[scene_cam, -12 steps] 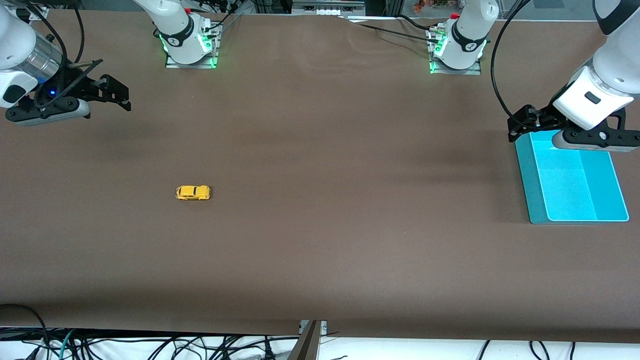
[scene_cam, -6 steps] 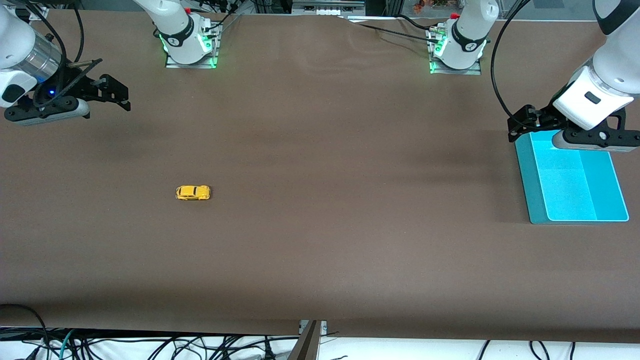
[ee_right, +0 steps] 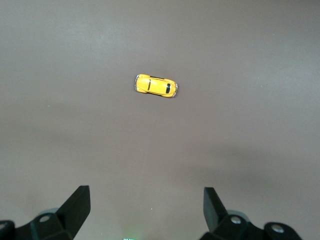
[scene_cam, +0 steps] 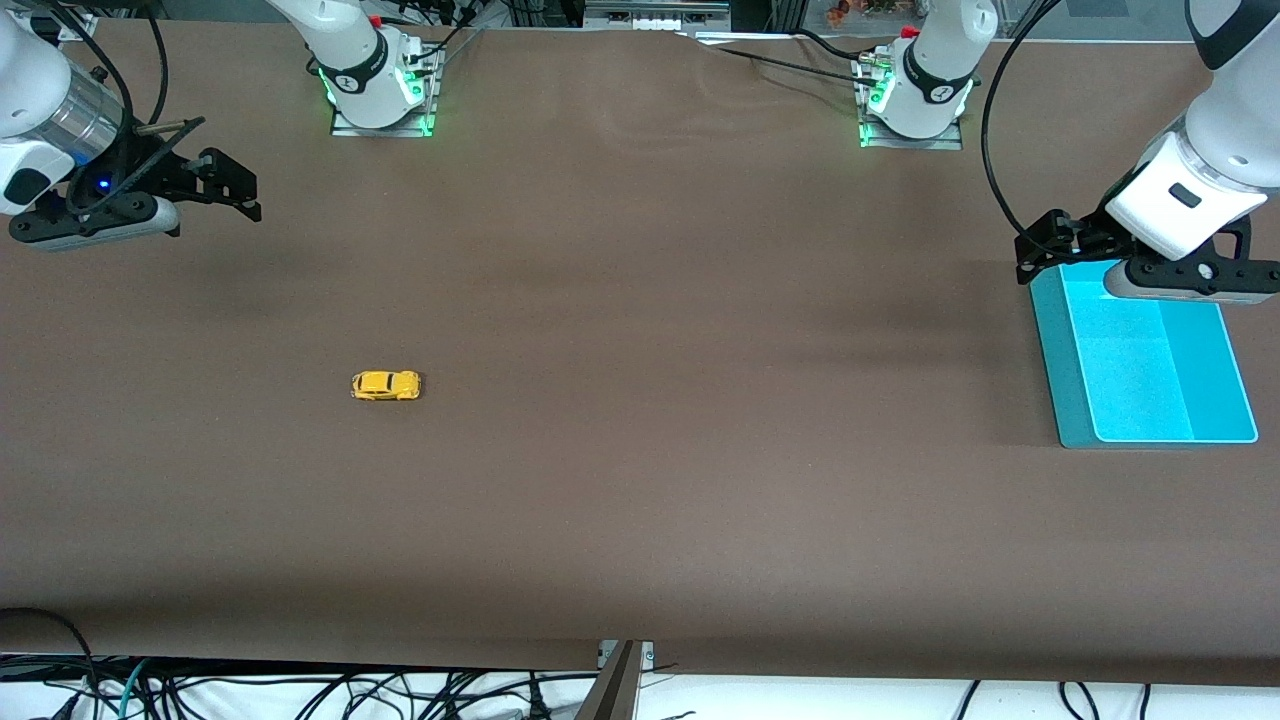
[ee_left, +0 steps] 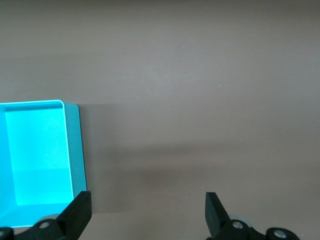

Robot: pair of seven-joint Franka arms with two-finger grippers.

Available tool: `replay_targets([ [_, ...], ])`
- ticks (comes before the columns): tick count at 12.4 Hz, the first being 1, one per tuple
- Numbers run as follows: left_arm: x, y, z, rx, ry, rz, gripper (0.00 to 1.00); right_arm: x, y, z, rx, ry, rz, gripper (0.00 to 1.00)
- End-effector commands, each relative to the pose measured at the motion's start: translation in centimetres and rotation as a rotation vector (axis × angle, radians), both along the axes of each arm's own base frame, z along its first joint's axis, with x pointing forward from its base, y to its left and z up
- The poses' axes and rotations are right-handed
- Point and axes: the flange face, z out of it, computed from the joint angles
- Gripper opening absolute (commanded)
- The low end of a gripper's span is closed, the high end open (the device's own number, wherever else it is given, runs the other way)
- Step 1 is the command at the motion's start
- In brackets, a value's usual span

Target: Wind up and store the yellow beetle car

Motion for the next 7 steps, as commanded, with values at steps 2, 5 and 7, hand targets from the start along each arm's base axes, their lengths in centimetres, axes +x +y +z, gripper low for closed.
replay_targets([
  [2, 0.18, -0.24, 0.61, -0.005, -0.005, 0.0, 1.0, 0.13, -0.09, 0.65, -0.015, 0.005, 0.004, 1.0],
  [5, 0.18, -0.24, 0.61, -0.005, -0.005, 0.0, 1.0, 0.13, -0.09, 0.65, -0.015, 0.005, 0.004, 1.0],
  [7, 0.18, -0.24, 0.61, -0.005, -0.005, 0.0, 1.0, 0.07, 0.07, 0.36, -0.015, 0.011, 0.019, 1.0],
])
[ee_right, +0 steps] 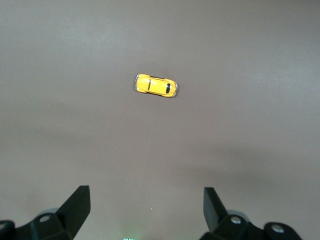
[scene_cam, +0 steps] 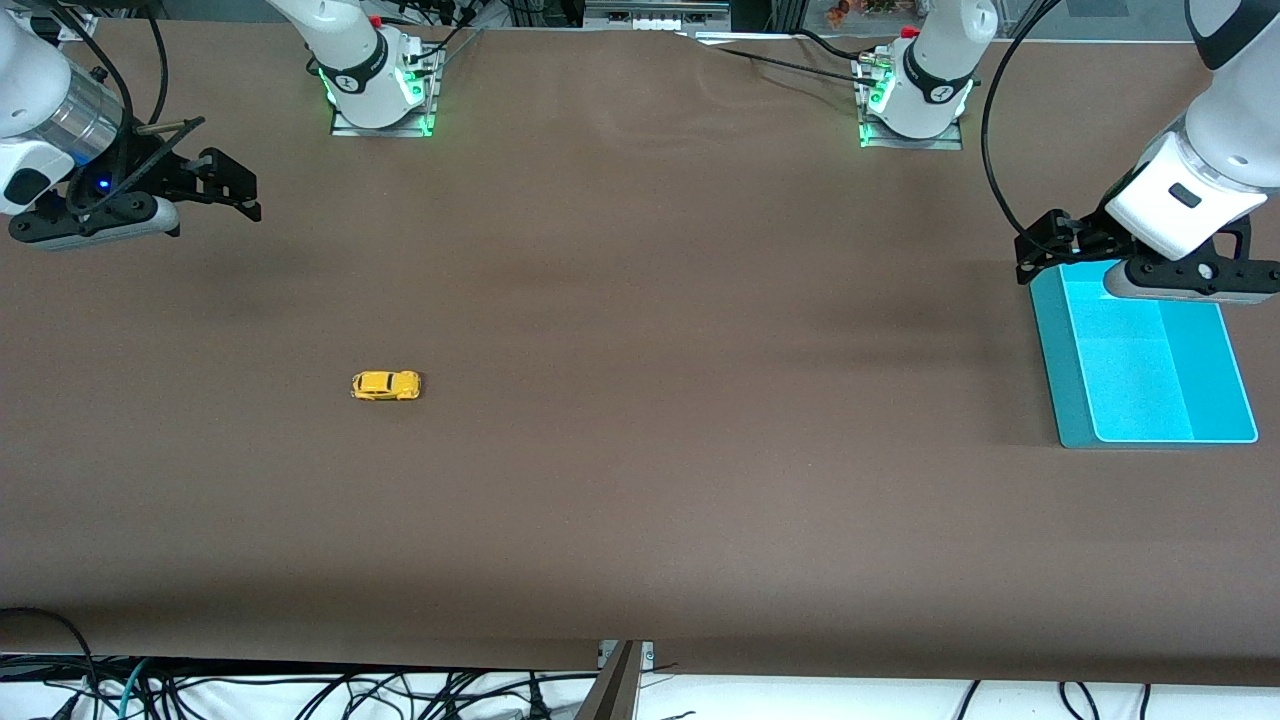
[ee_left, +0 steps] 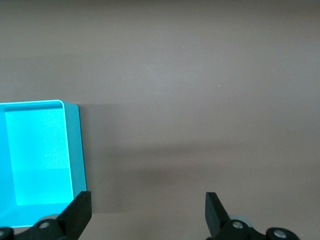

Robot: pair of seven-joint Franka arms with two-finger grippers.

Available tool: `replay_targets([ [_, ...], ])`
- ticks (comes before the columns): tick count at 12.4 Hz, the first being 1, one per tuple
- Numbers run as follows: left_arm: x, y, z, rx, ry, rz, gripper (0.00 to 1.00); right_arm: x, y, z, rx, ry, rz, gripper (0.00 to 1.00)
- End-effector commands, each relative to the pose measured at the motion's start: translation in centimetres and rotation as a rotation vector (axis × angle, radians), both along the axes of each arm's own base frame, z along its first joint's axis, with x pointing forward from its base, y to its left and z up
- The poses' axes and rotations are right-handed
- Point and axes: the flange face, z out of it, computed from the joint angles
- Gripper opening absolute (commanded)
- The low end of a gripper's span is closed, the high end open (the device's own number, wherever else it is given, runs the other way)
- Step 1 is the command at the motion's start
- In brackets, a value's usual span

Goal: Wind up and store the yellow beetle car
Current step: 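Reach the right gripper down over the yellow beetle car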

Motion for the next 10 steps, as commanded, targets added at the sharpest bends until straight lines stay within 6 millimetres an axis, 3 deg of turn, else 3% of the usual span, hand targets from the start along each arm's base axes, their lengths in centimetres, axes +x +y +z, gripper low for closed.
replay_targets([
  [1, 0.2, -0.3, 0.6, -0.005, -0.005, -0.001, 1.0, 0.2, 0.1, 0.0, -0.013, 0.017, 0.042, 1.0],
  [6, 0.2, -0.2, 0.6, -0.005, -0.005, 0.001, 1.0, 3.9, 0.2, -7.5, 0.021, 0.056, 0.369, 1.0],
  [10, 0.2, -0.2, 0.6, -0.005, -0.005, 0.001, 1.0, 9.2, 0.0, -17.5, 0.06, -0.013, 0.834, 1.0],
])
